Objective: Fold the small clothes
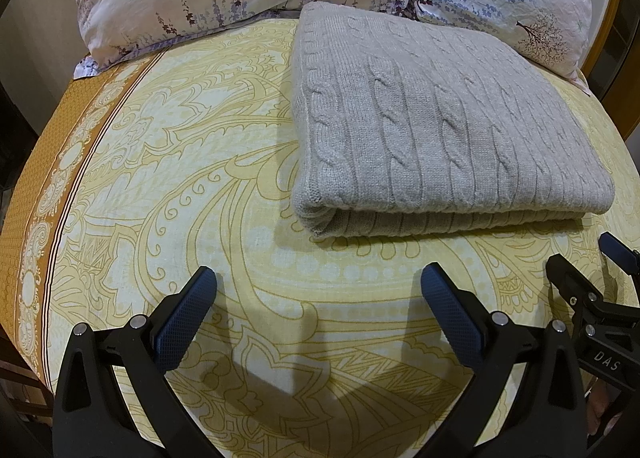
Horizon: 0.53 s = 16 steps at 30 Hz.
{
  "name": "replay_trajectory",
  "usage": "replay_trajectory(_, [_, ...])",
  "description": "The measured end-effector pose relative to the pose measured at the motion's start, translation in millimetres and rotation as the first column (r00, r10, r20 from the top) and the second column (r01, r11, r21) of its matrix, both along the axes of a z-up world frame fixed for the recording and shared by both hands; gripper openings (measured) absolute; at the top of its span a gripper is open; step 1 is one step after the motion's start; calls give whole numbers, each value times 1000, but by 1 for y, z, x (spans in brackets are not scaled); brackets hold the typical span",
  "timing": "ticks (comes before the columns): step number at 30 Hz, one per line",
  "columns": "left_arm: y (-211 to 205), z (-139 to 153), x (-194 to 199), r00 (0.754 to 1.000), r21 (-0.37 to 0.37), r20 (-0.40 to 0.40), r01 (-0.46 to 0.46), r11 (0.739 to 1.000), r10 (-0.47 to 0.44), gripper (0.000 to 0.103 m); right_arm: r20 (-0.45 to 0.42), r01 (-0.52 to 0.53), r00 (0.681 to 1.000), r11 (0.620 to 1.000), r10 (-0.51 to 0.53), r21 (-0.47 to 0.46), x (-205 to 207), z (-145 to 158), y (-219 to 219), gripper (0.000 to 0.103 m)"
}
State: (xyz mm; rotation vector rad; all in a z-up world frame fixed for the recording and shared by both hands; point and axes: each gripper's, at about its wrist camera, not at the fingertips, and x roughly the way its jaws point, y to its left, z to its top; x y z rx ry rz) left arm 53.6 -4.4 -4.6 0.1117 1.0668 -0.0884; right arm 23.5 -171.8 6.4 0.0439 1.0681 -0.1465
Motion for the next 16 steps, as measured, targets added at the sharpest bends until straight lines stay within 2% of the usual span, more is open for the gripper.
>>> replay_trajectory(16, [0,0,0,1000,1,-2,6,1000,-6,102,0,-1,1000,1000,1,0,0,0,0,101])
